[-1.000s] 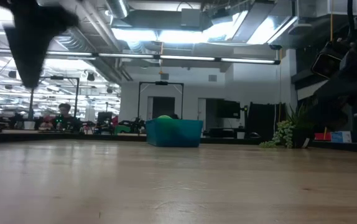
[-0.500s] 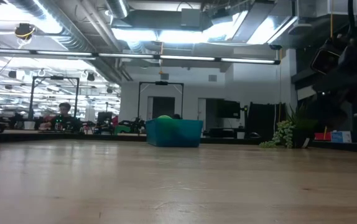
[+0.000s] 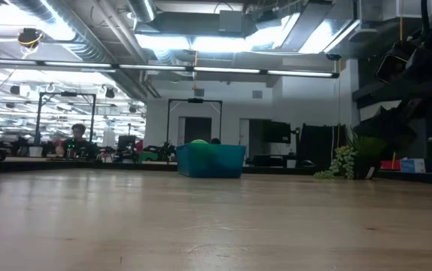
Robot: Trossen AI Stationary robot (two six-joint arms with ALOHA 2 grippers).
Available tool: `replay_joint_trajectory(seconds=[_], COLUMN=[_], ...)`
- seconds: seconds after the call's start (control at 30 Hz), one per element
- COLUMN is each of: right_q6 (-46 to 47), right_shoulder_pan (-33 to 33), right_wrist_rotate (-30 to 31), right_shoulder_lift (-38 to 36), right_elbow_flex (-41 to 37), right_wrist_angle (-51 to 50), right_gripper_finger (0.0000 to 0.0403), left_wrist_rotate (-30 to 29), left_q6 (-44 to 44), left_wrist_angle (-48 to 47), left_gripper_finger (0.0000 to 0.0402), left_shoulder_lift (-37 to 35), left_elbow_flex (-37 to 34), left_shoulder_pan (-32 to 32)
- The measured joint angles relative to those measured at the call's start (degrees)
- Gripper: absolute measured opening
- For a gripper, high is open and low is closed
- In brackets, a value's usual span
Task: Pick and placing Produce into tupperware
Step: Put the potato into the blue bin
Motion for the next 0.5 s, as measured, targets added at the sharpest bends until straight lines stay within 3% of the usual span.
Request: replay_joint_trajectory(seconds=[0.17, 0.5], right_q6=[1.33, 1.35], right_shoulder_pan=[0.0, 0.0], right_wrist_rotate=[0.04, 0.09], right_shoulder_lift=[0.0, 0.0], right_elbow_flex=[0.0, 0.0], right_wrist_angle=[-0.02, 0.22], right_gripper_finger=[0.0299, 0.0299], left_wrist_rotate=[1.31, 6.25], left_q6=[-2.94, -5.66], left_wrist_angle=[0.06, 6.84], left_gripper_finger=[0.0282, 0.0278], left_shoulder_lift=[0.06, 0.2], left_elbow_flex=[-1.47, -12.97], left_shoulder_pan=[-1.16, -2.86])
